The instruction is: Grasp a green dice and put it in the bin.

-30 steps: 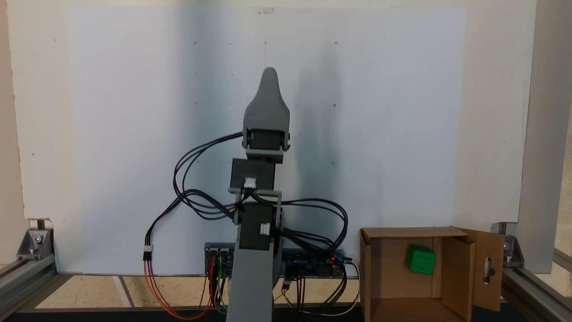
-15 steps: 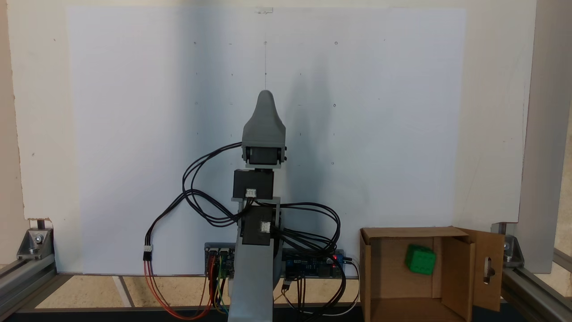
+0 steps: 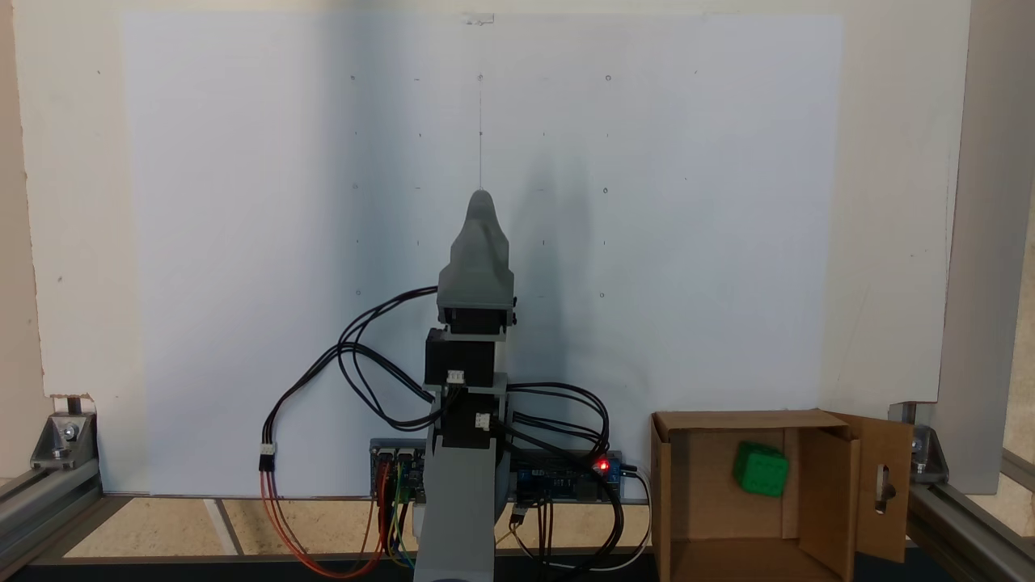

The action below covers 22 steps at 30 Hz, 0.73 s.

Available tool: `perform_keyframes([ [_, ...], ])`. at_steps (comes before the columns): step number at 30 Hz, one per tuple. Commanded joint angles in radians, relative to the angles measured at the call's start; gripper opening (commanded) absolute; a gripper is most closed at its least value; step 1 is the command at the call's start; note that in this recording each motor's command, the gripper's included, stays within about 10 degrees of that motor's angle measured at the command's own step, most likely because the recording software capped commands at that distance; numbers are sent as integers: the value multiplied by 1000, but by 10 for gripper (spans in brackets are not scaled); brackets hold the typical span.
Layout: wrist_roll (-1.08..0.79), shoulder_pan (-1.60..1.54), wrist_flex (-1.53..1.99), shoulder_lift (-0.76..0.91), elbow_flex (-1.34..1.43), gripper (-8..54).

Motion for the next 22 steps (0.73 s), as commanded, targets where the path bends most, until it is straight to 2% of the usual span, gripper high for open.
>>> perform_keyframes([
  [1, 31, -2, -74, 109, 34, 440],
  [22, 29, -6, -87, 106, 92, 445],
])
